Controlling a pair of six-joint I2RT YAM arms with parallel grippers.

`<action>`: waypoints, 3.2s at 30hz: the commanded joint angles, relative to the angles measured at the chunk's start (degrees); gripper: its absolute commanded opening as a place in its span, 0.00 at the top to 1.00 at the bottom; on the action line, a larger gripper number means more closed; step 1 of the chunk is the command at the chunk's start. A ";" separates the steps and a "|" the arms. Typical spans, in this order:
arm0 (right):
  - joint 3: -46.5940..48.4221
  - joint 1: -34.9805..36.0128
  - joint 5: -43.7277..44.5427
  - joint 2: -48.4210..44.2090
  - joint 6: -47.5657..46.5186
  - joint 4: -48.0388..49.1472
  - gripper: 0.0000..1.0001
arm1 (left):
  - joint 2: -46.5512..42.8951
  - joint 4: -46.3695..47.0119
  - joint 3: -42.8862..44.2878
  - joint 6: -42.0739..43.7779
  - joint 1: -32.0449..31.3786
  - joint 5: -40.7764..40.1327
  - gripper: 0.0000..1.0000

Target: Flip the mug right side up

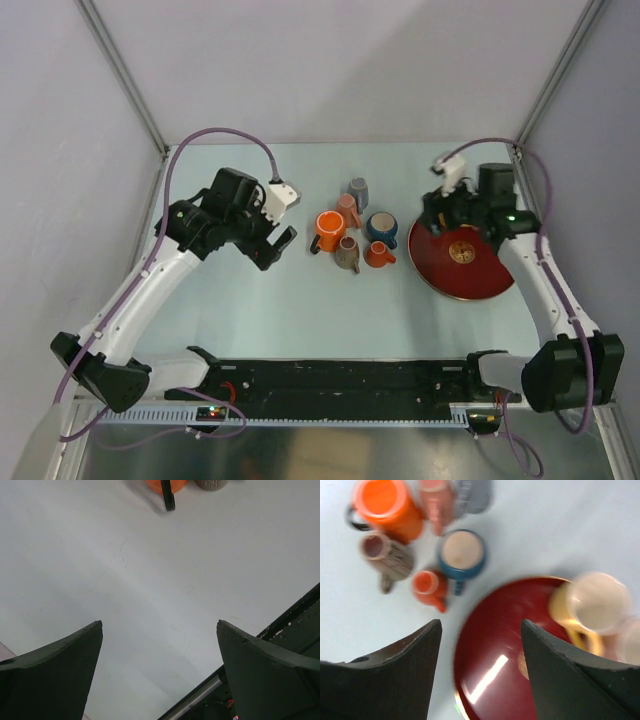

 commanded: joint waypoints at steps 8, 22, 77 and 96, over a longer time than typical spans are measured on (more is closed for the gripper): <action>7.27 25.74 10.77 15.76 18.63 6.67 0.35 | -6.18 1.02 -6.19 0.85 1.68 -1.98 0.00; 30.95 35.05 24.78 41.98 38.13 6.43 0.40 | -13.73 0.89 -8.61 -0.55 13.46 -3.11 0.00; 11.02 57.33 24.91 33.73 29.54 16.40 0.08 | -28.52 -2.80 -9.99 -9.13 38.63 10.33 0.01; 14.12 54.13 27.73 42.86 26.08 17.46 0.44 | -27.75 -3.14 -9.82 -8.23 39.87 12.60 0.02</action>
